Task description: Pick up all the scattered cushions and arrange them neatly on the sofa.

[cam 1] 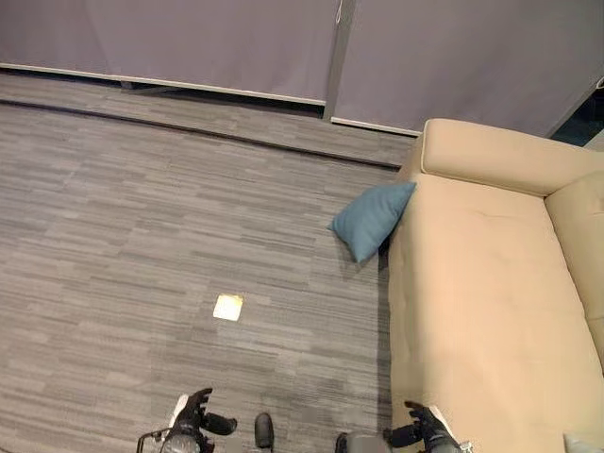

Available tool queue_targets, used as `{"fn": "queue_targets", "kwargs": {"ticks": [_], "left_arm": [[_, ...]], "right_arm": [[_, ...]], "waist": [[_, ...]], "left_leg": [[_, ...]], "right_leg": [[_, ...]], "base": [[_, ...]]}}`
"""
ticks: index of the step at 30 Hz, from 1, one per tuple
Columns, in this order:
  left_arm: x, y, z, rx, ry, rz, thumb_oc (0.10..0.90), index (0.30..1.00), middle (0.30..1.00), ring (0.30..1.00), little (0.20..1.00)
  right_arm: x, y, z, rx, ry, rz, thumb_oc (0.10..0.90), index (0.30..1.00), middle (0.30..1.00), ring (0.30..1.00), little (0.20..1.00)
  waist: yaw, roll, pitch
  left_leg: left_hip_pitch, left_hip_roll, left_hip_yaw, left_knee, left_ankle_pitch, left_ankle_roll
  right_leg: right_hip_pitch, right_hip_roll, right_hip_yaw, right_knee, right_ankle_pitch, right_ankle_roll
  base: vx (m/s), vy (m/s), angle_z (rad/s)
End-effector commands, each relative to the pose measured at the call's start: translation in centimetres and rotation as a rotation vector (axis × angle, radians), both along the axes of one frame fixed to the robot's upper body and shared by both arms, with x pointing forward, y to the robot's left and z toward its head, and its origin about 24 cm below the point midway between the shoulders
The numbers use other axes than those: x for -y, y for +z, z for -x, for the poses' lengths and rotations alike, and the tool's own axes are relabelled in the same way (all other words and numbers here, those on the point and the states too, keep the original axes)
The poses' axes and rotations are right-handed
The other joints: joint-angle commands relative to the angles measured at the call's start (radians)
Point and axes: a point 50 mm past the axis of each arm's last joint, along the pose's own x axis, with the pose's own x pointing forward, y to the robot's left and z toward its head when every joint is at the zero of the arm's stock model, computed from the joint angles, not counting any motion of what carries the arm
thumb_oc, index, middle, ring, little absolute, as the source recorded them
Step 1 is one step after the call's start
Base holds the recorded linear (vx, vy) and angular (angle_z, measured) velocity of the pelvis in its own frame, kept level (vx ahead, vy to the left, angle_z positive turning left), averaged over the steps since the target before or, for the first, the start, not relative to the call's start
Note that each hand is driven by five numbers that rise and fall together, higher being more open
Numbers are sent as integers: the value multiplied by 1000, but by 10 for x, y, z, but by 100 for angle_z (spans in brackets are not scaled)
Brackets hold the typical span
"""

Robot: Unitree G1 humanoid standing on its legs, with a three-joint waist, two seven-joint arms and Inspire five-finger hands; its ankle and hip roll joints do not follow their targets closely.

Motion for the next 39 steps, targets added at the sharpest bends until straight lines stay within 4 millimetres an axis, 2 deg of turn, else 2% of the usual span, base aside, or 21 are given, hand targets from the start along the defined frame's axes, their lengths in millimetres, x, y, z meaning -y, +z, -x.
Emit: {"fn": "queue_targets", "kwargs": {"ticks": [1, 3, 4, 5, 7, 9, 11, 14, 15, 16, 17, 20, 21, 23, 25, 28, 31, 32, 33, 36, 39], "left_arm": [[-14, 5, 3, 41, 61, -10, 800, 900, 900, 900, 900], [-13, 4, 3, 37, 60, -8, 800, 900, 900, 900, 900], [-10, 2, 5, 21, 54, 1, 800, 900, 900, 900, 900], [-10, 2, 5, 21, 55, 2, 800, 900, 900, 900, 900], [-8, -2, 9, -10, 57, 11, 800, 900, 900, 900, 900], [-4, -4, 12, -20, 47, 22, 800, 900, 900, 900, 900], [1, -7, 16, -30, 39, 30, 800, 900, 900, 900, 900], [5, -10, 22, -42, 46, 47, 800, 900, 900, 900, 900], [5, -10, 21, -41, 46, 47, 800, 900, 900, 900, 900], [7, -8, 19, -26, 40, 57, 800, 900, 900, 900, 900], [6, -8, 18, -24, 47, 60, 800, 900, 900, 900, 900], [5, -8, 19, -30, 45, 56, 800, 900, 900, 900, 900], [5, -9, 21, -43, 36, 56, 800, 900, 900, 900, 900], [3, -10, 25, -58, 32, 48, 800, 900, 900, 900, 900], [2, -10, 26, -65, 29, 45, 800, 900, 900, 900, 900], [5, -9, 22, -44, 39, 58, 800, 900, 900, 900, 900], [5, -12, 26, -69, 33, 57, 800, 900, 900, 900, 900], [3, -11, 24, -69, 14, 40, 800, 900, 900, 900, 900], [3, -11, 24, -69, 14, 40, 800, 900, 900, 900, 900], [-2, -5, 15, -37, 19, 25, 800, 900, 900, 900, 900], [-8, -2, 11, -13, 50, 19, 800, 900, 900, 900, 900]], "right_arm": [[-3, 5, -13, 50, 35, 3, 800, 900, 900, 900, 900], [-2, 5, -13, 49, 29, 4, 800, 900, 900, 900, 900], [0, 5, -12, 45, 23, 4, 800, 900, 900, 900, 900], [0, 5, -12, 44, 23, 5, 800, 900, 900, 900, 900], [3, 4, -9, 29, 26, 18, 800, 900, 900, 900, 900], [6, 2, -1, 9, 22, 25, 800, 900, 900, 900, 900], [9, -1, 9, -15, 10, 27, 800, 900, 900, 900, 900], [16, -1, 15, -31, -14, 35, 800, 900, 900, 900, 900], [15, -1, 15, -31, -14, 34, 800, 900, 900, 900, 900], [17, 0, 13, -19, -23, 32, 800, 900, 900, 900, 900], [19, 0, 13, -19, -33, 35, 800, 900, 900, 900, 900], [22, -1, 17, -39, -42, 37, 800, 900, 900, 900, 900], [23, -1, 17, -41, -47, 38, 800, 900, 900, 900, 900], [24, -1, 18, -49, -42, 47, 800, 900, 900, 900, 900], [24, -1, 18, -51, -39, 51, 800, 900, 900, 900, 900], [25, -1, 18, -47, -29, 74, 800, 900, 900, 900, 900], [23, -2, 20, -60, -18, 72, 800, 900, 900, 900, 900], [17, -4, 19, -61, -9, 59, 800, 900, 900, 900, 900], [17, -4, 19, -61, -9, 59, 800, 900, 900, 900, 900], [11, -2, 9, -34, 12, 44, 800, 900, 900, 900, 900], [5, 2, -1, 3, 26, 32, 800, 900, 900, 900, 900]], "waist": [[-9, 6, 4], [-22, 7, 6], [-41, -1, 6], [-43, 2, 11], [-72, -6, 15], [-84, -6, 13], [-94, 3, 0], [-103, 13, -19], [-105, 10, -21], [-100, -1, -20], [-96, -12, -19], [-85, -30, -17], [-67, -50, -13], [-52, -56, -9], [-44, -55, -10], [-1, -29, 2], [-4, -15, -12], [-9, -19, -23], [-9, -18, -25], [-25, -14, -16], [-21, -3, -5]], "left_leg": [[-16, 11, -49, 83, -115, -58], [11, 2, -61, 64, -123, -59], [52, -28, -82, 46, -143, -60], [59, -25, -85, 44, -145, -60], [137, -57, -127, 28, -186, -67], [177, -70, -145, 45, -227, -70], [201, -65, -165, 94, -231, -90], [173, -35, -117, 261, -150, -169], [170, -38, -118, 260, -146, -168], [100, -19, -76, 431, -79, -209], [67, -8, -50, 498, -56, -221], [5, 34, 6, 574, -73, -198], [-73, 59, 37, 558, -134, -158], [-115, 72, 30, 459, -167, -140], [-135, 75, 20, 384, -146, -140], [-213, 87, -125, 138, 31, -177], [-170, 87, -124, 88, 24, -170], [-131, 56, -104, 94, -2, -135], [-134, 57, -104, 94, -1, -135], [-85, 40, -80, 85, -32, -94], [-40, 49, -53, 87, -68, -71]], "right_leg": [[92, 94, -14, -236, 119, -8], [71, 122, -16, -277, 111, -9], [28, 148, -35, -410, 135, 3], [37, 150, -39, -414, 134, 3], [-21, 170, -106, -575, 201, 26], [-10, 165, -137, -606, 202, 26], [27, 180, -112, -582, 200, -4], [97, 161, -167, -583, 192, -27], [94, 158, -168, -584, 194, -26], [145, 155, -157, -589, 171, -47], [167, 151, -152, -594, 157, -57], [200, 148, -132, -595, 130, -72], [240, 138, -107, -604, 108, -67], [273, 137, -81, -619, 82, -55], [287, 137, -70, -626, 74, -49], [356, 165, 6, -625, 34, -41], [365, 157, 20, -587, 6, -33], [328, 121, 51, -453, 40, -8], [325, 122, 51, -454, 42, -8], [235, 100, 69, -256, 149, 13], [173, 64, 17, -145, 178, 12]], "base": [[464, 131, -2], [374, 64, -4], [260, 22, 14], [547, 40, 26], [443, 18, 29], [429, -23, 20], [472, -55, 55], [296, -71, 89], [282, -76, 63], [236, -71, 34], [322, -93, 9], [225, -40, -38], [294, 19, -40], [350, 65, -24], [211, 86, -48], [396, 201, -47], [357, 265, -84], [273, 265, -85], [351, 334, -92], [194, 178, -77], [188, 138, -17]]}}
